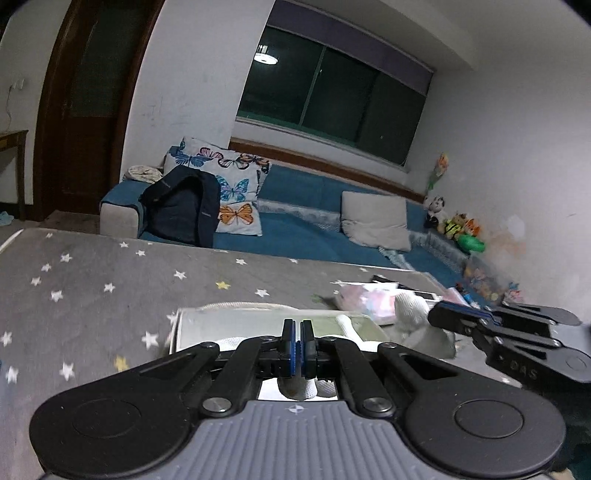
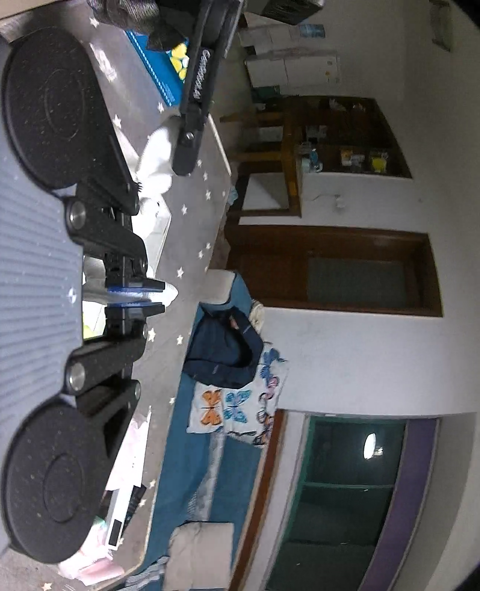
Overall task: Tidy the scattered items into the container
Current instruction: 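Lift the rabbit with both grippers into the box and open them, then withdraw both grippers from the box toward the black-haired doll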
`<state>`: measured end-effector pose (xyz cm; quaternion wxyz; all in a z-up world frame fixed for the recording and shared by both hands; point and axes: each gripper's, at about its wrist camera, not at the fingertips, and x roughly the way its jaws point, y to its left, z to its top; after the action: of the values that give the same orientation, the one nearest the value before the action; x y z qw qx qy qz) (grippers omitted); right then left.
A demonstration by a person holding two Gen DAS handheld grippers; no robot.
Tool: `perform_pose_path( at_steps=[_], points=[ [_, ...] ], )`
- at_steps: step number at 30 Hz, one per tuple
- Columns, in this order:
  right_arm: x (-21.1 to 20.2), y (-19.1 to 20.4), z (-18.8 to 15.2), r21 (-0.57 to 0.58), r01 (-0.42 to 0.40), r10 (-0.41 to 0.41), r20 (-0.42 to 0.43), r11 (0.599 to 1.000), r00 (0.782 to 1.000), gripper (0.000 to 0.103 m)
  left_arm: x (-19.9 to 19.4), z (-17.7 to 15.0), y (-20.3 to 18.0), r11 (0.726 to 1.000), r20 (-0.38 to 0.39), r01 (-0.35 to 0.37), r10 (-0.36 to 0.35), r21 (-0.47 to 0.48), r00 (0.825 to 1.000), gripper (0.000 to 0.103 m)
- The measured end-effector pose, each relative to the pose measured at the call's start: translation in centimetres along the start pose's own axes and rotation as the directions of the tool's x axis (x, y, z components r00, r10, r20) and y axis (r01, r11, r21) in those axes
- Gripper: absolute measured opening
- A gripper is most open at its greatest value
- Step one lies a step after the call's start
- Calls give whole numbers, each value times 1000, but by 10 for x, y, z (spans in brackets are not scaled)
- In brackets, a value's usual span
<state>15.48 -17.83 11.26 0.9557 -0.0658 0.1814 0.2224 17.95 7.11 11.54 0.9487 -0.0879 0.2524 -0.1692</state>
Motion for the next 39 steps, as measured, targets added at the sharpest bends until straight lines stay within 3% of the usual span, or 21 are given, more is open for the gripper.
perform_pose_path(
  at_steps=[7,11,16,19,20,23,25,27,31,33,39],
  points=[
    [42,-12,-12,40,30,-27,-78,999,997,4,63,9,9,999,-64,-41,43,21,997,2],
    [65,-20,-31,66,38,-26,-169,997,985,5,89,0,15,995,-95,-89,92,43,991,4],
    [66,-26,-46,65,51,-37,-200,997,979,7,88,-13,23,995,-116,-90,94,40,989,7],
    [56,-28,-49,71,47,-34,-186,996,982,10,75,-17,26,996,-105,-88,89,17,990,17],
    [52,-29,-49,75,44,-30,-180,996,983,14,69,-18,26,996,-101,-85,86,13,991,19],
    [38,-30,-47,85,28,-14,-159,996,987,41,53,-23,23,996,-92,-84,84,5,992,20],
    [28,-28,-49,79,23,-11,-145,997,989,43,43,-28,21,997,-90,-71,71,-4,993,22],
    [17,-23,-49,83,15,-4,-134,996,991,57,32,-34,16,998,-89,-64,63,-12,994,22],
    [-6,-19,-55,87,4,5,-109,996,994,66,13,-47,5,999,-85,-32,30,-20,996,27],
    [-16,-17,-58,93,0,9,-98,996,995,82,6,-54,-1,1000,-88,-15,13,-18,996,27],
    [-46,-11,-69,106,-14,20,-57,994,998,102,-2,-79,-21,999,-130,32,-35,-21,991,28]
  ],
)
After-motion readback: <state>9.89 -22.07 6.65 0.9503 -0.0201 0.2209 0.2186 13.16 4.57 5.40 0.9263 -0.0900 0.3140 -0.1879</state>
